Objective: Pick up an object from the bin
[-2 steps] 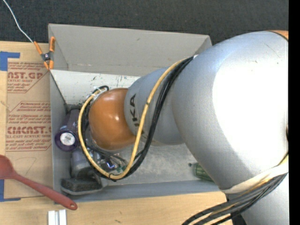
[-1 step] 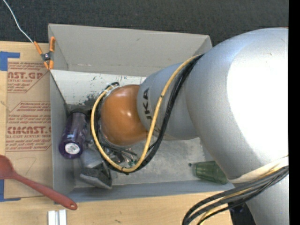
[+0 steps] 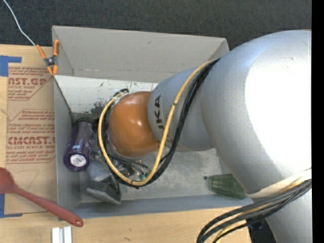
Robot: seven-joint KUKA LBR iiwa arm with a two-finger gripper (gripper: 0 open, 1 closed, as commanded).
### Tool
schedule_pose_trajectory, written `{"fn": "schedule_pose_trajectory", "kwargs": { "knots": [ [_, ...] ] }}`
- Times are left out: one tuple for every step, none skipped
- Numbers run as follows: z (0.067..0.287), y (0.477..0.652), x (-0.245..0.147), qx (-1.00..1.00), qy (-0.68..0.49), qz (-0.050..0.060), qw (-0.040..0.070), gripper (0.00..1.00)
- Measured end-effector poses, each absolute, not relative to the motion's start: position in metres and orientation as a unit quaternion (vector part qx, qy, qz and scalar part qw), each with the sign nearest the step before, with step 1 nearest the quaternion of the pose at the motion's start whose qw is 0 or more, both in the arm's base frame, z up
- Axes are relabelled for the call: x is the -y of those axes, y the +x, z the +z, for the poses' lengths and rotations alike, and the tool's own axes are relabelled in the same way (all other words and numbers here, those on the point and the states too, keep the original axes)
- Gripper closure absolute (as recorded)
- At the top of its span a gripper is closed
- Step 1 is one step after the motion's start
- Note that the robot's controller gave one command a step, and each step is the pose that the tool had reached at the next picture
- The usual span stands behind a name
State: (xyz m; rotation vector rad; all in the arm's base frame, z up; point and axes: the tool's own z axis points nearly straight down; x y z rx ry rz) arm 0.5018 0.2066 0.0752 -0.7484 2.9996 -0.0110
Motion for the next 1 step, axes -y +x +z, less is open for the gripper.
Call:
{"fn": "schedule_pose_trajectory", "kwargs": {
  "knots": [
    [0.0813, 0.5013, -0.2064, -0.97, -0.242, -0.003, 0.025, 1.0]
  ]
}}
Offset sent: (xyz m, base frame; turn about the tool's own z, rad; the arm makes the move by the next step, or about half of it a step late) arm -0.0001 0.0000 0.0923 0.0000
